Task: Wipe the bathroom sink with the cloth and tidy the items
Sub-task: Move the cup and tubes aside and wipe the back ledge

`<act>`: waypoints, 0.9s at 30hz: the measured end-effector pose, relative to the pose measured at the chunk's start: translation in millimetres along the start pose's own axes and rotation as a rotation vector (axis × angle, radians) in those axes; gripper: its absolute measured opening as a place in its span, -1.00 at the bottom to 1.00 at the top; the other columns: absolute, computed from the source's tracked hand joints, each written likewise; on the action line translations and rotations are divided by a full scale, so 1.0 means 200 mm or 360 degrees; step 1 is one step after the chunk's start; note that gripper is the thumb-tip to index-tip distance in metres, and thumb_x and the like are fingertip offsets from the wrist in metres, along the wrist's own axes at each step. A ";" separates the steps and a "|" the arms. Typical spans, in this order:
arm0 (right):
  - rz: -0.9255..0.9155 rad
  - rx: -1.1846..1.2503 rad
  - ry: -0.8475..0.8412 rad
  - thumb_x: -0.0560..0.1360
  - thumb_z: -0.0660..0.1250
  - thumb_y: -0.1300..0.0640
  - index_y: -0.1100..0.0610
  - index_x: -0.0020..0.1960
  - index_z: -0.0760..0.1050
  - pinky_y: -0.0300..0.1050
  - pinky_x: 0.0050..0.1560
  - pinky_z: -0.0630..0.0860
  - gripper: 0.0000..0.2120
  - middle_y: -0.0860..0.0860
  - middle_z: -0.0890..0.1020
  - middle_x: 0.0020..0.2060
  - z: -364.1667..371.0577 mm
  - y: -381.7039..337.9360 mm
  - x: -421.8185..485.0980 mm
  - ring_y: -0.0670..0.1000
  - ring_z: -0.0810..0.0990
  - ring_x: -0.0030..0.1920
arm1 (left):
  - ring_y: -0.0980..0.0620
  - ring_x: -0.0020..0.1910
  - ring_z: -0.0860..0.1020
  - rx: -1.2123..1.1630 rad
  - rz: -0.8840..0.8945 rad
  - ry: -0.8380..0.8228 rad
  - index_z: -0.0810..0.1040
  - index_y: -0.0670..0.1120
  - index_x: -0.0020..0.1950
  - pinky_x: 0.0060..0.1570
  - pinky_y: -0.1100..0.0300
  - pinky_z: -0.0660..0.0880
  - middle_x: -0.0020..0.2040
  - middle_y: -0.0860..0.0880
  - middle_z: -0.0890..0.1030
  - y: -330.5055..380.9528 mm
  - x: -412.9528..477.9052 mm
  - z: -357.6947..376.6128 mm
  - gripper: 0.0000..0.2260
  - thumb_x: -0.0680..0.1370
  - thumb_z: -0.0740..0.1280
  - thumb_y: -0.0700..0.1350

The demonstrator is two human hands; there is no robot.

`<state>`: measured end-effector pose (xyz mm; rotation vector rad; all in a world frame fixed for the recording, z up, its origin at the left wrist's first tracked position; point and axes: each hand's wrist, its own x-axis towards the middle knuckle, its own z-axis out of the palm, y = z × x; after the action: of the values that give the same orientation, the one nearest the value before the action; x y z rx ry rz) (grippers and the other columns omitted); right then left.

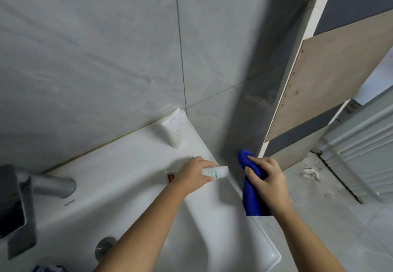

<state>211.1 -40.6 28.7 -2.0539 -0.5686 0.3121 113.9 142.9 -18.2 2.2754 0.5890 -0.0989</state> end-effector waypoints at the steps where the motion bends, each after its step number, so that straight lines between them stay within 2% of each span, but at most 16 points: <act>1: 0.0001 0.0003 -0.0002 0.42 0.39 0.25 0.07 0.07 0.58 -0.56 -0.09 0.28 -0.76 -0.03 0.50 -0.12 -0.01 0.02 0.02 -0.22 0.49 -0.07 | 0.04 0.12 0.46 0.0004 -0.0007 -0.0001 0.57 0.02 0.19 0.16 0.18 0.35 0.10 0.01 0.52 0.00 0.02 0.01 -0.69 0.45 0.42 -0.12; 4: 0.0010 0.0015 -0.0042 0.42 0.39 0.25 0.07 0.06 0.59 -0.56 -0.09 0.29 -0.77 -0.01 0.51 -0.12 -0.02 0.05 0.07 -0.22 0.49 -0.07 | 0.04 0.15 0.44 0.0040 0.0027 0.0032 0.55 0.02 0.22 0.19 0.20 0.30 0.12 0.02 0.52 0.01 0.06 0.03 -0.68 0.48 0.40 -0.11; 10: -0.0063 0.0010 -0.0171 0.42 0.39 0.25 0.08 0.08 0.58 -0.56 -0.06 0.28 -0.75 0.01 0.50 -0.11 0.00 0.07 0.11 -0.14 0.50 -0.06 | 0.05 0.23 0.33 0.0348 0.0084 0.0121 0.44 0.09 0.33 0.26 0.20 0.17 0.22 0.09 0.46 -0.01 0.08 0.02 -0.62 0.52 0.33 -0.03; 13: -0.0112 0.0010 -0.0218 0.41 0.40 0.26 0.10 0.08 0.58 -0.55 -0.06 0.29 -0.75 -0.01 0.50 -0.13 0.01 0.06 0.10 -0.15 0.51 -0.07 | 0.03 0.24 0.36 0.0302 0.0090 0.0244 0.45 0.05 0.33 0.25 0.23 0.19 0.24 0.07 0.47 -0.01 0.04 0.02 -0.59 0.48 0.37 -0.03; 15: -0.0159 0.0013 -0.0259 0.41 0.40 0.27 0.10 0.07 0.58 -0.55 -0.05 0.29 -0.75 -0.02 0.50 -0.13 0.02 0.03 0.08 -0.17 0.50 -0.07 | 0.01 0.18 0.42 0.0131 0.0056 0.0444 0.52 -0.01 0.26 0.22 0.25 0.26 0.19 0.03 0.51 -0.01 -0.02 0.02 -0.61 0.44 0.39 0.00; 17: -0.0219 -0.0010 -0.0350 0.41 0.41 0.26 0.08 0.08 0.58 -0.55 -0.04 0.29 -0.74 -0.01 0.50 -0.13 0.05 0.00 0.06 -0.19 0.49 -0.05 | 0.03 0.10 0.48 -0.0079 -0.0006 0.0662 0.60 -0.08 0.15 0.16 0.17 0.40 0.10 0.00 0.56 -0.03 -0.13 0.01 -0.62 0.39 0.35 0.04; 20: -0.0298 0.0006 -0.0501 0.39 0.42 0.26 0.07 0.07 0.59 -0.53 -0.01 0.29 -0.73 -0.02 0.50 -0.12 0.16 -0.07 -0.02 -0.22 0.47 -0.02 | 0.14 0.02 0.44 -0.0166 -0.0114 0.0939 0.63 -0.14 0.04 0.08 0.36 0.33 0.02 0.03 0.55 -0.11 -0.39 0.01 -0.60 0.39 0.25 0.11; 23: -0.0348 0.0047 -0.0689 0.38 0.42 0.26 0.09 0.07 0.59 -0.54 0.01 0.28 -0.73 -0.04 0.51 -0.12 0.30 -0.14 -0.11 -0.26 0.45 -0.02 | 0.15 0.00 0.46 -0.0175 -0.0308 0.1078 0.63 -0.12 0.00 0.06 0.41 0.32 -0.01 0.09 0.54 -0.24 -0.71 0.03 -0.64 0.42 0.24 0.10; 25: -0.0377 0.0064 -0.0835 0.39 0.43 0.25 0.09 0.07 0.58 -0.56 -0.01 0.28 -0.73 -0.07 0.51 -0.12 0.40 -0.19 -0.19 -0.30 0.45 -0.03 | 0.12 0.00 0.51 -0.0229 -0.0496 0.1137 0.63 -0.11 0.00 0.08 0.31 0.39 -0.01 0.09 0.55 -0.35 -0.92 0.05 -0.71 0.44 0.33 0.07; 27: -0.0418 0.0071 -0.0953 0.40 0.42 0.25 0.10 0.08 0.58 -0.56 -0.02 0.29 -0.73 -0.10 0.50 -0.12 0.49 -0.24 -0.27 -0.31 0.47 -0.04 | 0.05 0.00 0.54 -0.0334 -0.0703 0.1213 0.61 -0.13 0.02 0.08 0.13 0.47 -0.01 0.03 0.57 -0.43 -1.10 0.05 -0.80 0.46 0.42 -0.06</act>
<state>108.1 25.2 18.0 -1.8012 -1.1679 0.7830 -119.7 102.5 -29.3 1.8948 1.4133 0.6113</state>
